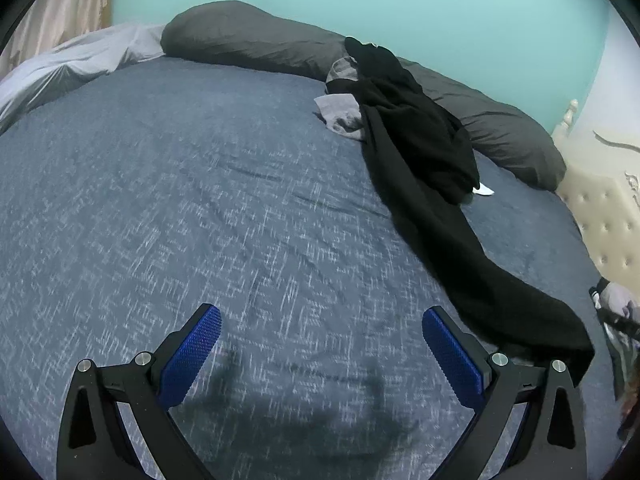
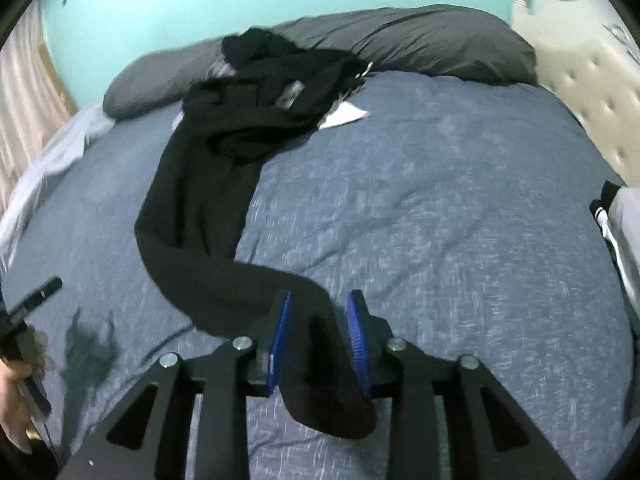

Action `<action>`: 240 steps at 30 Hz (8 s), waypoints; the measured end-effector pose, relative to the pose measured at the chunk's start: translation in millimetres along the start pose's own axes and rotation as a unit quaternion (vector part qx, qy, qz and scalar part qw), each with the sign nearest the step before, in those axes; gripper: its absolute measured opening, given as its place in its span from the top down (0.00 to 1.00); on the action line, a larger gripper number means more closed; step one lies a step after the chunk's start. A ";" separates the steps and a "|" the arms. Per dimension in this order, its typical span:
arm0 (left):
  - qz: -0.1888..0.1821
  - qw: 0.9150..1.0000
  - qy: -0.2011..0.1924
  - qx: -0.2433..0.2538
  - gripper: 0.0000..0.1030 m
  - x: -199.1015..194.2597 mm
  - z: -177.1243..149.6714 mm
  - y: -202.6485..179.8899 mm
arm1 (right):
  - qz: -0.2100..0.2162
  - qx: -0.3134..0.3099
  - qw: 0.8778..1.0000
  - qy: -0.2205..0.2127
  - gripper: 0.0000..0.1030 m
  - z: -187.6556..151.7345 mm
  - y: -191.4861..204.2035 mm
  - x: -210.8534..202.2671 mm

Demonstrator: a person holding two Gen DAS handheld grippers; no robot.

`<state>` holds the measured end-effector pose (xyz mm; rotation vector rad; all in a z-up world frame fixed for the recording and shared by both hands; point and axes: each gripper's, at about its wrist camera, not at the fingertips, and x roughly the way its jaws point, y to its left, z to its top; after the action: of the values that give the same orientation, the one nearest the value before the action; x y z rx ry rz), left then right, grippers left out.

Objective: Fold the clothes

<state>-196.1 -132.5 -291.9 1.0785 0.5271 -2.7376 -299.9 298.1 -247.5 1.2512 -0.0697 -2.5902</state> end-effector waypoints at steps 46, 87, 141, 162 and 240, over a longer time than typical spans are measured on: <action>0.017 0.999 0.026 -0.042 0.00 63.7 34.6 60.2 | -0.019 -0.150 0.989 0.000 0.35 182.4 175.2 230.1; 0.000 0.999 -0.020 -0.039 0.00 5.8 36.1 41.6 | 0.141 -0.136 0.971 -0.135 0.90 126.6 186.1 -27.4; 0.003 1.000 0.007 -0.007 0.00 -19.9 -12.2 39.7 | 0.145 -0.062 0.986 0.054 0.38 41.0 154.1 46.4; 0.006 1.000 0.009 -0.004 0.00 -17.6 -14.2 44.7 | 0.233 -0.166 0.953 0.096 0.96 -20.4 233.8 77.7; 0.021 0.996 -0.041 -0.074 0.00 -103.9 -12.2 129.2 | 0.330 -0.157 0.931 0.006 0.93 -21.8 315.3 6.5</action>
<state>-78.4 -246.3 -263.6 0.9273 0.6759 -2.6446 -219.2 -6.0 -216.8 0.9199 -0.0565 -1.9200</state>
